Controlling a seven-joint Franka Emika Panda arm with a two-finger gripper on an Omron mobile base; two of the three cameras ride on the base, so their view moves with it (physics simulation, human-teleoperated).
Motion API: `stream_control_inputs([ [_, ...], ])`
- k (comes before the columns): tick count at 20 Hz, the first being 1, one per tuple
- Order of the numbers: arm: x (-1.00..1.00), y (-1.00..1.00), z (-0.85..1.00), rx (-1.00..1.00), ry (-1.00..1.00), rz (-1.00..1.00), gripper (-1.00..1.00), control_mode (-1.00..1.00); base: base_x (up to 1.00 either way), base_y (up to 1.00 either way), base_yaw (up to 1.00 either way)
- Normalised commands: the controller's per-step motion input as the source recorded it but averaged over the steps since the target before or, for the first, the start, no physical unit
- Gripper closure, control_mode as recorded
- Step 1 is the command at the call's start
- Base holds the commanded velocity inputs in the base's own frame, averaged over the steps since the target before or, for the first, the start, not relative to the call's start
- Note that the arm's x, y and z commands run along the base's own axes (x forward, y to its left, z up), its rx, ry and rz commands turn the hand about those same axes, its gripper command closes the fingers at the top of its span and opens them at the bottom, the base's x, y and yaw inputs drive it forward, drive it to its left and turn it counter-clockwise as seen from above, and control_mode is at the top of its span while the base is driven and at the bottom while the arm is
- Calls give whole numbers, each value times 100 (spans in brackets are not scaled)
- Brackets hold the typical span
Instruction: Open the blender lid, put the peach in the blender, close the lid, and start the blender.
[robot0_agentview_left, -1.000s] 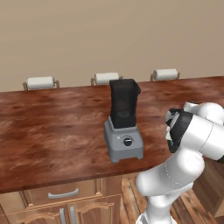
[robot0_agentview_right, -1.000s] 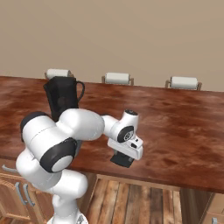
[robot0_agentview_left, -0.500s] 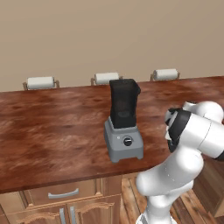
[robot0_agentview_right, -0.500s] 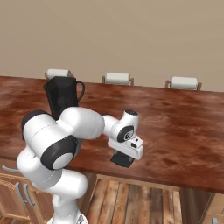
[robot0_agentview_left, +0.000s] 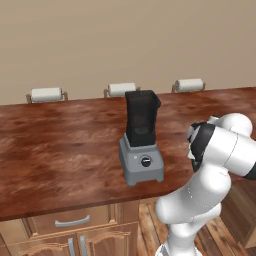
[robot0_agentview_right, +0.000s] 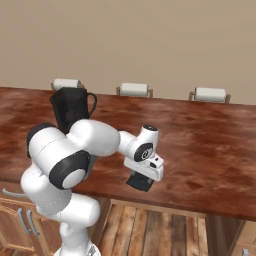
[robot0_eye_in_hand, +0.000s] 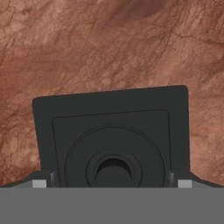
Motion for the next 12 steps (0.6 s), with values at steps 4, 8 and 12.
stream_control_inputs([
  [4,9,0,-10,0,0,0,-100,-100,0,0,0],
  [8,0,0,-16,0,0,0,-100,-100,0,0,0],
  [12,0,13,-16,0,0,0,-100,-100,0,0,0],
])
